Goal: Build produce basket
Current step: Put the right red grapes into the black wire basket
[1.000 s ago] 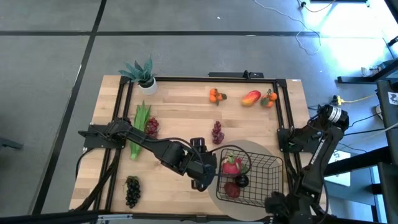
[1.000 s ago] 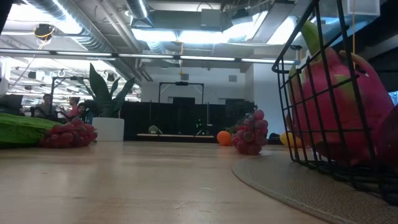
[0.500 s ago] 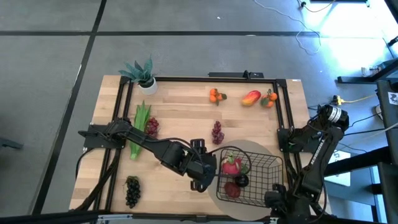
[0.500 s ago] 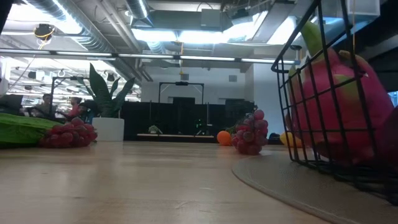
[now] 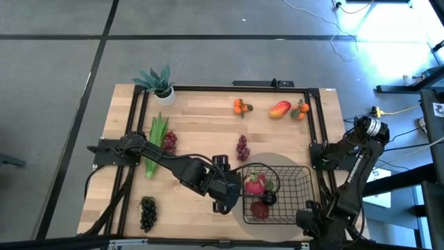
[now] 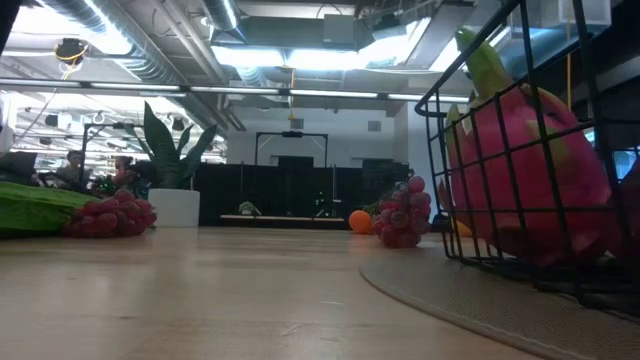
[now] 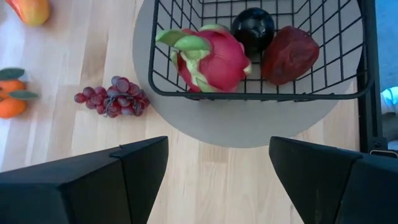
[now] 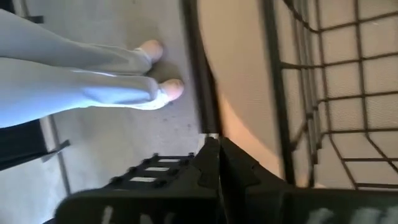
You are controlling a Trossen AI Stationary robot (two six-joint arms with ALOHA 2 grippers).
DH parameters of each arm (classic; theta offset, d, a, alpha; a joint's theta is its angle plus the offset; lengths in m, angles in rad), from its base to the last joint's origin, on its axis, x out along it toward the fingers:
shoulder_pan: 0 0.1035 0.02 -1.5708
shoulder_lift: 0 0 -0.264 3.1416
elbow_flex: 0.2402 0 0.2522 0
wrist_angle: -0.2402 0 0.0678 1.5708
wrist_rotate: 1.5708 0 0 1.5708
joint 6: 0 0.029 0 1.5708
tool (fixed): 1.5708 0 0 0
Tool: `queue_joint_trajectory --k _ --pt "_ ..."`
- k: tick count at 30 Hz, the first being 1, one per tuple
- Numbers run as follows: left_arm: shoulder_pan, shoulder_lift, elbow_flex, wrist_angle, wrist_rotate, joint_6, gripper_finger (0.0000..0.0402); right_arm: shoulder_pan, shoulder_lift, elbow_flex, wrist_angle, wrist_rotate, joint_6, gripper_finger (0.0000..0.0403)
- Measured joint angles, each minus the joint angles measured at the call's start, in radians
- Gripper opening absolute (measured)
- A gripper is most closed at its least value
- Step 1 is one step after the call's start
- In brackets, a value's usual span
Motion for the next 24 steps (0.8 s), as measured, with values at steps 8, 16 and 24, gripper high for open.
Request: queue_joint_trajectory --k 8,16,24 --pt "-0.003 -0.032 -0.001 -0.057 -0.029 -0.115 0.0267 0.0 -0.029 0.199 -0.129 0.128 -0.081 0.0" --pt "0.011 -0.086 -0.002 -0.229 -0.095 -0.306 0.0267 -0.002 -0.032 0.458 -0.526 0.333 -0.082 0.0" --pt "0.056 -0.116 -0.002 -0.352 -0.135 -0.418 0.0267 -0.071 -0.03 0.639 -0.776 0.448 -0.076 0.0"
